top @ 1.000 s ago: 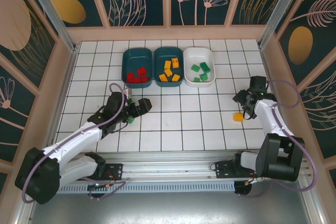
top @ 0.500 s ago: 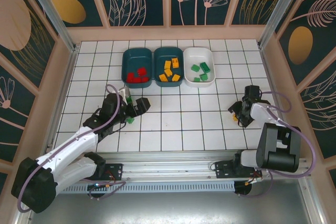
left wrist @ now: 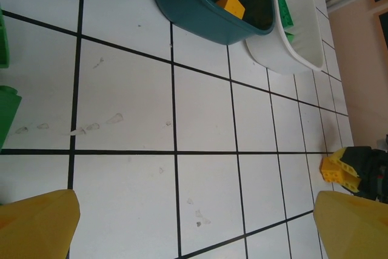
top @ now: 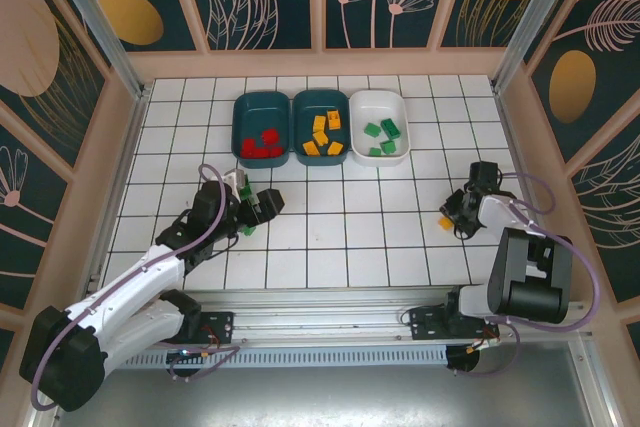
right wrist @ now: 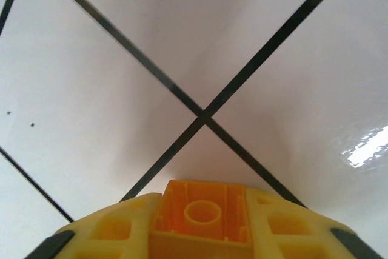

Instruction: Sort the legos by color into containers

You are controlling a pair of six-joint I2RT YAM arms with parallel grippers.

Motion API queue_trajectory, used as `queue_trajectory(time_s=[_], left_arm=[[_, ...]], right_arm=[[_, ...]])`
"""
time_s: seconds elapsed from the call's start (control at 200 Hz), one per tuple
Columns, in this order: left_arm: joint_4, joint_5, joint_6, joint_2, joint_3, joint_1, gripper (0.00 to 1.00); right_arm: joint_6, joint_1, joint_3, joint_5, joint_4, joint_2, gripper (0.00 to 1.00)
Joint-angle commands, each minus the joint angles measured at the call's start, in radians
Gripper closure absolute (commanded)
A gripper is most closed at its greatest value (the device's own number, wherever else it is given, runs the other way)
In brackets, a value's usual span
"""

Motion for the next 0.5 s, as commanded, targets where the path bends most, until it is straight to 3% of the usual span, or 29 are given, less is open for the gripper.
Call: queue_trajectory(time_s=[0.0,0.105,0.21,0.295,0.43,0.495], left_arm=[[-0.055,-0.092,-0.002,-0.030,0.000,0.000,0.01],[-0.110,-0.257,-0.078,-0.113,-0.023,0.007,0.02],[-0.128,-0.322,-0.130,-0.210,-0.052,0.030,0.02],[-0.145,-0.309,-0.126,-0.218,-0.043,0.057,0.01],[-0.115,-0.233,-0.140,-0.115,-0.069,0.096,0.02],[-0.089,-0.166,-0.173,-0.063,-0.097,0.128,0.02]], right_arm=[[0.019,0.032,0.015,-0.049,0.000,-0.069,0.76],[0.087,0.170,0.094,-0.080,0.055,-0.092,0.79],[0.131,0.379,0.245,-0.045,0.177,0.010,0.81],[0.103,0.502,0.420,-0.011,0.221,0.173,0.81],[0.048,0.594,0.689,0.101,0.231,0.402,0.78],[0.040,0.614,0.801,0.099,0.244,0.505,0.76]])
